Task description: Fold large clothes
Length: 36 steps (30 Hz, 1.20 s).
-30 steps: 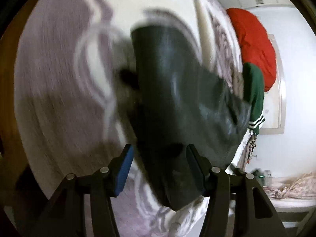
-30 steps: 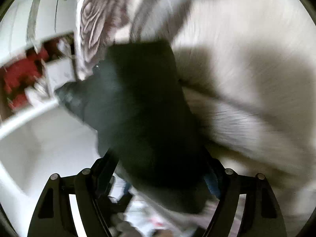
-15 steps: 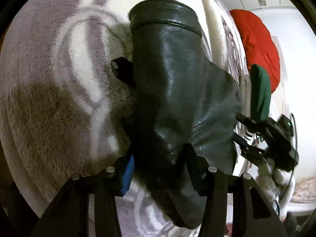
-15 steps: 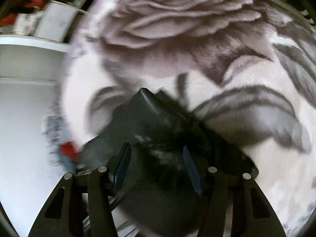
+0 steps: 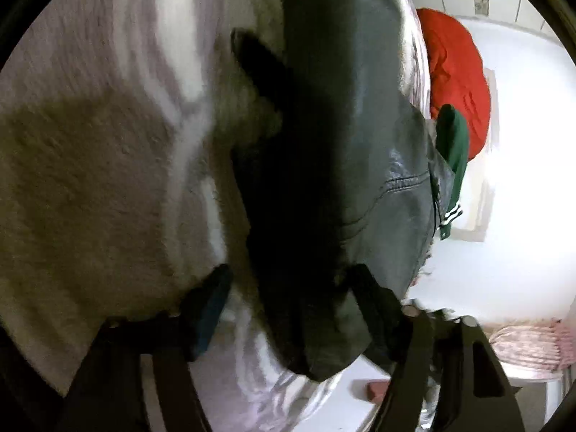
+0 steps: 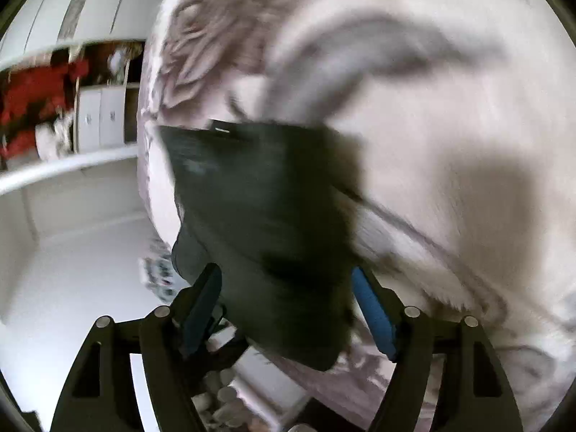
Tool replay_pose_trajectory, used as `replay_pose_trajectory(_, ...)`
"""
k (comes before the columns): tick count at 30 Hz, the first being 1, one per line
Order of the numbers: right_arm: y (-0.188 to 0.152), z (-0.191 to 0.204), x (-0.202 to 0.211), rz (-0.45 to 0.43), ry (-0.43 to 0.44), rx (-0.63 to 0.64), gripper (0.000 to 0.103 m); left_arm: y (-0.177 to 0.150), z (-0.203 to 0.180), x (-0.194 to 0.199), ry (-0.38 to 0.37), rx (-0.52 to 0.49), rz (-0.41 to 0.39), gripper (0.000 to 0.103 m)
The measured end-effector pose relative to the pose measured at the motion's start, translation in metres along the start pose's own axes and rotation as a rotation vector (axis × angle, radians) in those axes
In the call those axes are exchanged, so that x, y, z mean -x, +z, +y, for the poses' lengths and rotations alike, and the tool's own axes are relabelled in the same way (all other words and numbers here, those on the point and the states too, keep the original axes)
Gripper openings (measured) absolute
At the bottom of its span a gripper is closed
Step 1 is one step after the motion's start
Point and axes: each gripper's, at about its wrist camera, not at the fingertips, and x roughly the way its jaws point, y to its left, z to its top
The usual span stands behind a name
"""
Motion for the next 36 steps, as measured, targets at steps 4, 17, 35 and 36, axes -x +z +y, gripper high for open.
replay_pose_trajectory(4, 0.011, -0.043, -0.05, 0.055, 0.188, -0.064, 0.086, 0.0, -0.008, -0.011, 0.004, -0.031, -0.012, 0.087)
replay_pose_trajectory(17, 0.037, 0.0, -0.139, 0.132, 0.328, -0.215, 0.065, -0.015, -0.013, -0.009, -0.064, 0.036, 0.022, 0.087)
replay_pose_trajectory(35, 0.047, 0.021, -0.14, 0.078, 0.379, -0.172, 0.071, 0.007, -0.077, -0.022, 0.005, -0.057, -0.164, 0.043)
replay_pose_trajectory(36, 0.048, 0.027, -0.139, 0.058, 0.372, -0.165, 0.065, 0.007, -0.081, -0.019, 0.005, -0.065, -0.167, 0.042)
